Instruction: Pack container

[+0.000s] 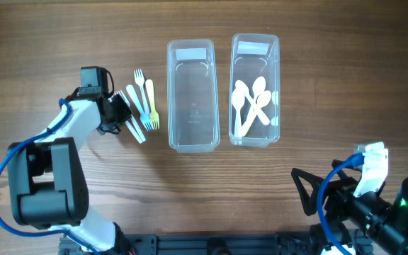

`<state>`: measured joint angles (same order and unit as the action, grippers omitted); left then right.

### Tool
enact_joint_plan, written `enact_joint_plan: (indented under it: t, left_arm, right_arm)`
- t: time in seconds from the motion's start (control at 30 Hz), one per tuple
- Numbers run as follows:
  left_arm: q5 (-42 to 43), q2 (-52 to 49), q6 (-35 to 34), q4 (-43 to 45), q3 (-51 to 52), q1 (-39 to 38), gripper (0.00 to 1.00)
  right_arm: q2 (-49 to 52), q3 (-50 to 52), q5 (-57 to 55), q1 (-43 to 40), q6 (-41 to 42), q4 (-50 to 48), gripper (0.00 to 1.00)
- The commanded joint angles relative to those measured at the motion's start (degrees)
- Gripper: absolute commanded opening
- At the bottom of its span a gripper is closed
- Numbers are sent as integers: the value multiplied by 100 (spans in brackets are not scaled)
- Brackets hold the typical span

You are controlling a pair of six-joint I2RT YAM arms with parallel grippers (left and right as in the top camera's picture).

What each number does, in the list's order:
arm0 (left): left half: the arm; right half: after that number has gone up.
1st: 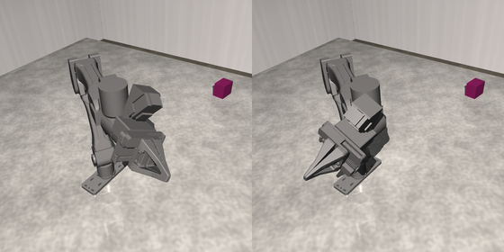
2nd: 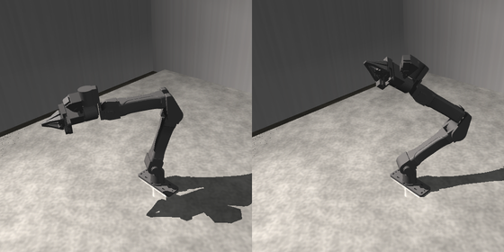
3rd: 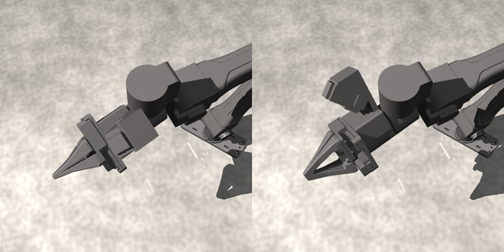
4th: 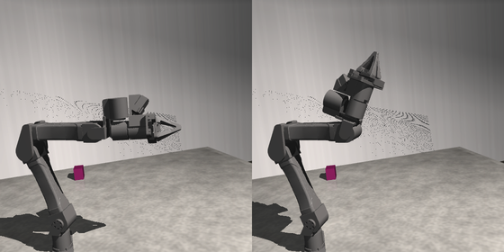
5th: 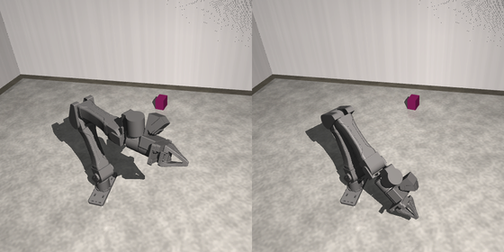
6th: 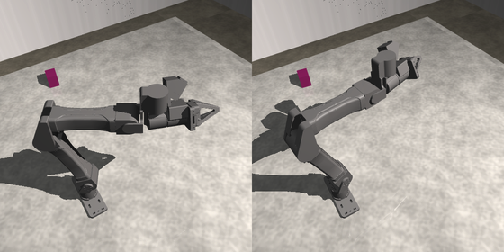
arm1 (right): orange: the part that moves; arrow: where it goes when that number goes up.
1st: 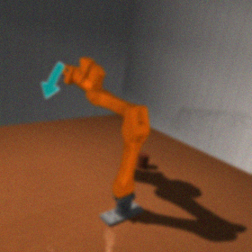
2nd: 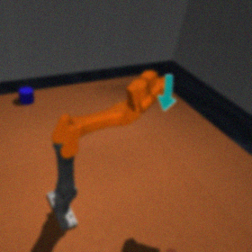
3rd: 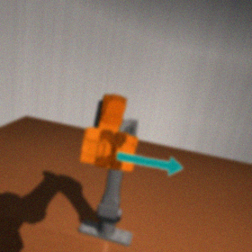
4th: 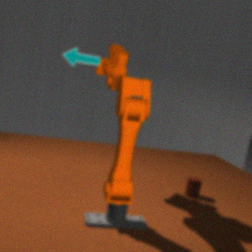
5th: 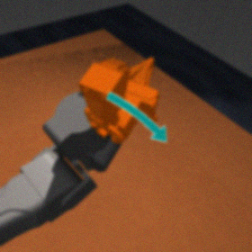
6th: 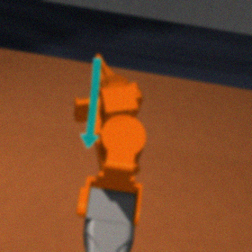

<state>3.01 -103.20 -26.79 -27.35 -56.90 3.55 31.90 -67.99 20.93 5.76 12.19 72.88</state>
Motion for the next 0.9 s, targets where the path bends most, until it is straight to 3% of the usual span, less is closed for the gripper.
enact_joint_plan:
  t: [0.0, 0.13, 0.67, 0.87]
  left_arm:
    - [-588, -205, -92, -68, 55, -358, 36]
    - [-890, -372, -363, -177, 55, -595, 35]
    - [-846, -855, -367, -426, 37, -568, 5]
    - [-846, -573, -350, -898, -260, -568, 4]
  right_arm:
    - [-24, -13, -57, 17, 74, -7, 100]
    - [-24, -13, -57, 17, 74, -7, 100]
    - [-24, -13, -57, 17, 74, 0, 100]
    - [-24, -13, -57, 17, 74, 0, 100]
